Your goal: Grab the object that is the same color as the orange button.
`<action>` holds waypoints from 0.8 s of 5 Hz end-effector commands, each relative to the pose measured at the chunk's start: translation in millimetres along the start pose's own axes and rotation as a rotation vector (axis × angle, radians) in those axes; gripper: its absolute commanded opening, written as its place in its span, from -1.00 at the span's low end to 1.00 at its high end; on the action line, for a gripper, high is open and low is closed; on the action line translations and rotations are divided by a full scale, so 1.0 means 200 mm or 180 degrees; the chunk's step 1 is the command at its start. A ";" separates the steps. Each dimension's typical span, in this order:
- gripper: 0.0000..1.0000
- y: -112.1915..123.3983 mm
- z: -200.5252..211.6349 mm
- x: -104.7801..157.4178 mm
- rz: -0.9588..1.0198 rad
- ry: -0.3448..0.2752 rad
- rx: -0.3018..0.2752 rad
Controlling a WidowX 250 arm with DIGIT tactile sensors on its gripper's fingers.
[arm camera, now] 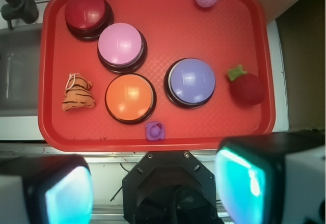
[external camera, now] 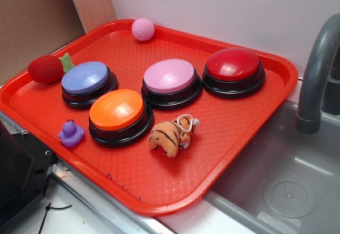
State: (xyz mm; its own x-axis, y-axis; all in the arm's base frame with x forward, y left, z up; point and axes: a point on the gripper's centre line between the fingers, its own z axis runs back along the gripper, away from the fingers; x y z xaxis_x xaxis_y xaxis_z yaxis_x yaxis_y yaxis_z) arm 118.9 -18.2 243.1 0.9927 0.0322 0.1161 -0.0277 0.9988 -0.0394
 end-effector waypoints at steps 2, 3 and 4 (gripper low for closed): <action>1.00 -0.06 -0.06 0.05 0.0051 -0.0256 0.0086; 1.00 -0.15 -0.14 0.10 -0.0084 -0.0388 0.0023; 1.00 -0.29 -0.28 0.19 -0.0313 -0.0531 -0.0034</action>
State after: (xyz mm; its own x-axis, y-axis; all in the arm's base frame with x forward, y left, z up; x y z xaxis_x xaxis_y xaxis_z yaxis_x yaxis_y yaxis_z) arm 163.4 -75.7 185.9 0.9663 -0.0623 0.2497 0.0695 0.9974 -0.0204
